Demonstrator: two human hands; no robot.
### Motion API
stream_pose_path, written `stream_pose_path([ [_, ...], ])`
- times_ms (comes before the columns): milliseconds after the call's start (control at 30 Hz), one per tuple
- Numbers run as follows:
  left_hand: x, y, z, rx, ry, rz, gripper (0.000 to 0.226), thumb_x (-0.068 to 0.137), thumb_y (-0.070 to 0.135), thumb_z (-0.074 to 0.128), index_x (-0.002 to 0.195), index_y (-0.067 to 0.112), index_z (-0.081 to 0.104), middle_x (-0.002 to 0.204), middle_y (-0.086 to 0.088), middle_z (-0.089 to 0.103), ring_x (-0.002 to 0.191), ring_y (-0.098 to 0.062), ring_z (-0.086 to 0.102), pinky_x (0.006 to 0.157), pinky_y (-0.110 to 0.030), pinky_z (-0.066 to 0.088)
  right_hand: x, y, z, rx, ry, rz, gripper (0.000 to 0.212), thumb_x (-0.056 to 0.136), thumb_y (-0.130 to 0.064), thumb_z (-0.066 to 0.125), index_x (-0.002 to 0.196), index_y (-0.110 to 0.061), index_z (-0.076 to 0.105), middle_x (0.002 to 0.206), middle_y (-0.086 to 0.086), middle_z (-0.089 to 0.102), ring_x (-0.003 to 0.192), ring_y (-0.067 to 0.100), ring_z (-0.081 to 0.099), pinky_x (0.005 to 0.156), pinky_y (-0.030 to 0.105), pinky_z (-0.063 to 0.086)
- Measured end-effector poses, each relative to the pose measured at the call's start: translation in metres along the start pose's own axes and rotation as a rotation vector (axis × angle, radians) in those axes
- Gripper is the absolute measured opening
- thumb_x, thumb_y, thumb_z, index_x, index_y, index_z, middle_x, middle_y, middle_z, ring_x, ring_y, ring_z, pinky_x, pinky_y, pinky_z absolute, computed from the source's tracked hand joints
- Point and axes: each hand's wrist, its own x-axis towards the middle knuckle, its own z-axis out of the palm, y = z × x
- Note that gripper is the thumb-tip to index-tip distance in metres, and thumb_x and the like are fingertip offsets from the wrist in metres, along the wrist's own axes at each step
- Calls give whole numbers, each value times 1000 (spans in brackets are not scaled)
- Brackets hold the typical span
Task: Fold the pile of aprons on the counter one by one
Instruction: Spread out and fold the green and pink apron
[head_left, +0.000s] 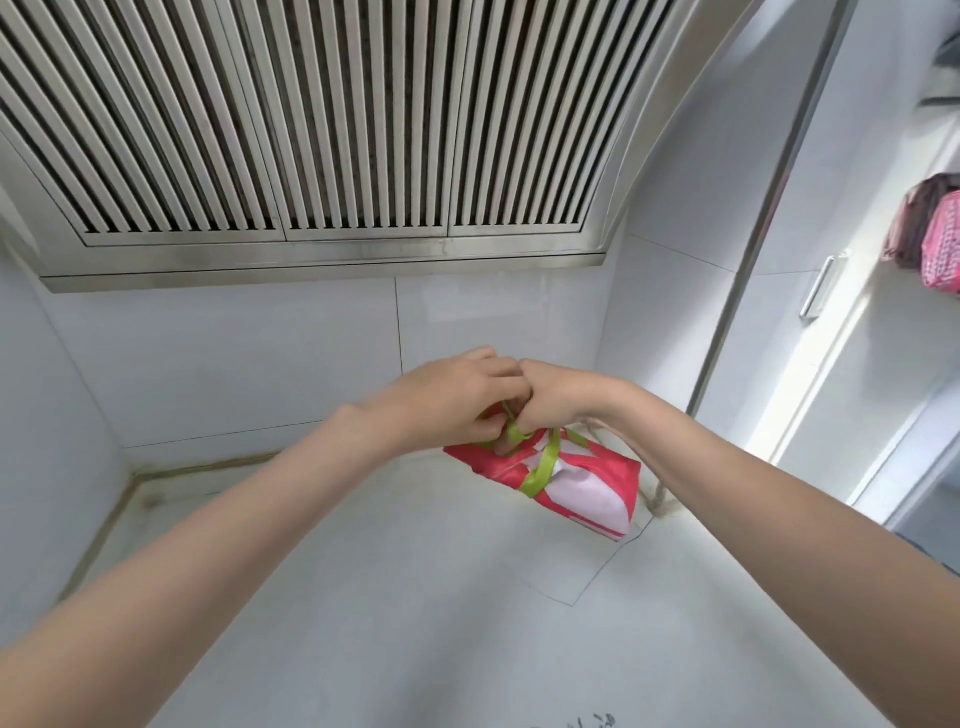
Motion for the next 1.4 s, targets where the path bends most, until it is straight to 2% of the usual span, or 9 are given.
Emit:
stream_pose_path([
  [133, 1, -9, 1, -2, -132, -148, 18, 86, 31, 61, 79, 20, 48, 71, 9, 44, 63, -9, 40, 55, -21, 30, -5, 14, -3, 6, -20, -16, 18, 73, -9, 77, 77, -21, 65, 65, -6, 56, 60, 8, 51, 58, 16, 43],
  [400, -29, -28, 31, -661, 150, -583, 23, 87, 21, 64, 71, 18, 49, 64, 3, 50, 49, -3, 49, 49, -14, 42, -13, 50, -25, 1028, 575, 168, 21, 81, -1, 69, 82, -18, 55, 75, -2, 62, 54, 4, 62, 56, 20, 56],
  [467, -28, -22, 32, -1029, 248, -700, 6, 89, 15, 62, 90, 16, 56, 93, 3, 59, 65, -1, 61, 57, -17, 50, -11, 51, -26, 994, 611, 139, 22, 80, -2, 70, 80, -17, 54, 75, -1, 60, 54, 4, 61, 57, 23, 56],
  [533, -27, -19, 33, -1226, 232, -822, 31, 82, 34, 70, 108, 26, 54, 113, 9, 57, 82, -3, 65, 66, -21, 52, -6, 45, -27, 833, 622, 96, 25, 79, -4, 72, 74, -17, 51, 69, -1, 56, 58, 9, 58, 60, 26, 54],
  [667, -21, -11, 37, -1208, -79, -833, 32, 77, 39, 71, 105, 26, 62, 96, 11, 71, 88, -4, 65, 82, -23, 48, 1, 29, -32, 573, 598, 38, 24, 75, -9, 77, 76, -13, 53, 65, -1, 50, 64, 14, 51, 63, 28, 43],
  [933, -4, -2, 35, -1618, 211, -902, 16, 89, 11, 56, 103, 15, 63, 88, 1, 71, 74, -9, 65, 69, -21, 54, -2, 23, -15, 994, 354, -53, 27, 84, -15, 68, 106, -15, 52, 86, 2, 63, 70, 9, 62, 69, 22, 50],
  [1033, 0, -11, 30, -1662, 299, -971, 12, 91, 16, 55, 99, 15, 63, 86, 0, 70, 73, -12, 65, 67, -24, 56, -4, 28, -8, 927, 383, -95, 22, 81, -2, 68, 94, -15, 55, 90, 3, 60, 73, 9, 60, 67, 20, 50],
  [1267, 9, -10, 25, -1836, 311, -874, 31, 75, 21, 60, 103, 10, 63, 90, -6, 73, 75, -15, 69, 81, -33, 54, -12, 25, -10, 978, 573, -130, 33, 83, -4, 67, 66, -14, 41, 45, -7, 44, 38, 5, 29, 38, 15, 19],
  [1400, 3, -5, 26, -1712, 230, -878, 14, 90, 12, 52, 99, 11, 63, 78, -3, 73, 64, -12, 69, 62, -23, 58, -27, 39, -17, 1086, 518, -118, 27, 85, 2, 62, 71, -13, 44, 46, -5, 49, 39, 4, 28, 38, 15, 18],
])
